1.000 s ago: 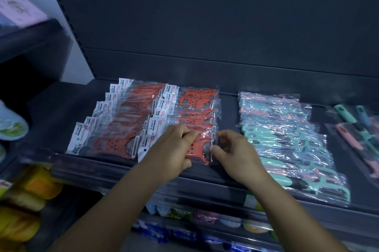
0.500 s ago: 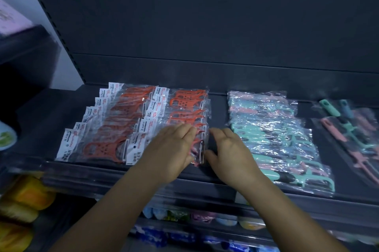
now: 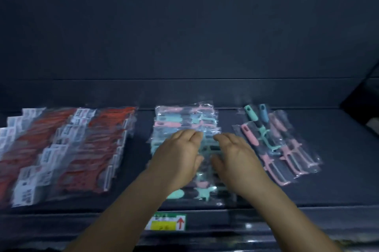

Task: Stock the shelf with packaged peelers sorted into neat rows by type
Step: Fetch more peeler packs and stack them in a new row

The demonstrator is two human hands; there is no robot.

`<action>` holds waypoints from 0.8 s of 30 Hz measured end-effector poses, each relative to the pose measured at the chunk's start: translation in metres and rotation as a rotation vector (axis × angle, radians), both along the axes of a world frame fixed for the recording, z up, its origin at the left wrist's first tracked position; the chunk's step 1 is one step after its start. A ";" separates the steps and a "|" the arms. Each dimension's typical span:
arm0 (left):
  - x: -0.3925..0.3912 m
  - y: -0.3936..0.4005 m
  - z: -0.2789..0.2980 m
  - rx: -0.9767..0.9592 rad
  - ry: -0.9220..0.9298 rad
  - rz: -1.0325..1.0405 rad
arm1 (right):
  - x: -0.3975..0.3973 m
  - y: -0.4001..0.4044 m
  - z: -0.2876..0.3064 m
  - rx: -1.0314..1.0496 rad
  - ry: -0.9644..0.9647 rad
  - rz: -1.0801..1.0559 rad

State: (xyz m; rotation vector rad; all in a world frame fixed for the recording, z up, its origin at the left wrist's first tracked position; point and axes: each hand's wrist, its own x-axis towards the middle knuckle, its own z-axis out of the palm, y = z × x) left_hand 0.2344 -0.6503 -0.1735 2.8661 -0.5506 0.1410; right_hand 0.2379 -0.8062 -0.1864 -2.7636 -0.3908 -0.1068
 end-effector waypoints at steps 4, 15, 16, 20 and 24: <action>0.018 -0.061 -0.002 -0.042 0.050 0.004 | 0.017 -0.063 -0.002 0.007 0.023 -0.016; 0.060 -0.163 -0.033 0.025 0.266 0.018 | 0.053 -0.173 -0.023 -0.049 0.098 0.073; 0.062 -0.168 -0.034 0.028 0.288 0.031 | 0.056 -0.180 -0.024 -0.039 0.096 0.082; 0.070 -0.178 -0.034 0.038 0.332 0.071 | 0.069 -0.200 -0.024 -0.012 0.097 0.061; 0.083 -0.183 -0.034 -0.021 0.328 0.079 | 0.077 -0.213 -0.020 0.051 0.169 0.078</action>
